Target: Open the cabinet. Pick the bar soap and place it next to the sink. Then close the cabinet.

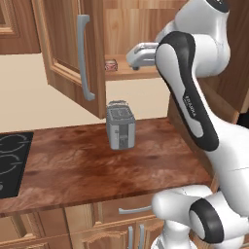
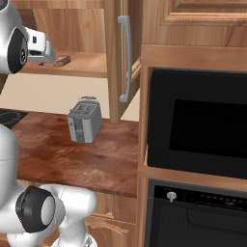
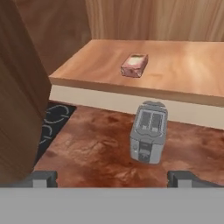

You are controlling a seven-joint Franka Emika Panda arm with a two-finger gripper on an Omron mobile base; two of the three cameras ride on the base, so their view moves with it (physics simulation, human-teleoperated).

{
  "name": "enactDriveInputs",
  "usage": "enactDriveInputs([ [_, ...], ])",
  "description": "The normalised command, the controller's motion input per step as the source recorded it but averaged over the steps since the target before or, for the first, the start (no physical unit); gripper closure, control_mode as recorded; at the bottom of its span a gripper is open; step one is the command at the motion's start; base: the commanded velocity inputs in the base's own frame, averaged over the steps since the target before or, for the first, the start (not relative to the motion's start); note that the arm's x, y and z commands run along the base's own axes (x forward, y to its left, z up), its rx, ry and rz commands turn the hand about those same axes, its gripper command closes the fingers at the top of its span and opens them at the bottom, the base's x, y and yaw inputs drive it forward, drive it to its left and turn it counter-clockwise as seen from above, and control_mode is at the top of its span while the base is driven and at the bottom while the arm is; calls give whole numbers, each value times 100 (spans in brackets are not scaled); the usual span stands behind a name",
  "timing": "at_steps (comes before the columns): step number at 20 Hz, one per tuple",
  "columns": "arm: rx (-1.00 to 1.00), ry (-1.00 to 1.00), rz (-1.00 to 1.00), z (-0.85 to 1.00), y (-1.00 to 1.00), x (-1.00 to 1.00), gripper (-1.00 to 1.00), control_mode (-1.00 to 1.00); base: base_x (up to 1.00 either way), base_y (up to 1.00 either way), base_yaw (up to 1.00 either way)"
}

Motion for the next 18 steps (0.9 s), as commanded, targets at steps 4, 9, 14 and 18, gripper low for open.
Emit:
enactDriveInputs([
  [4,-8,-11,0,4,30,10,-100,-100,0,0,0],
  [9,0,0,0,0,0,37,-100,-100,0,0,0],
  [14,0,0,0,0,0,67,-100,-100,0,0,0],
  [18,0,0,-1,-4,0,58,-100,-100,0,0,0],
])
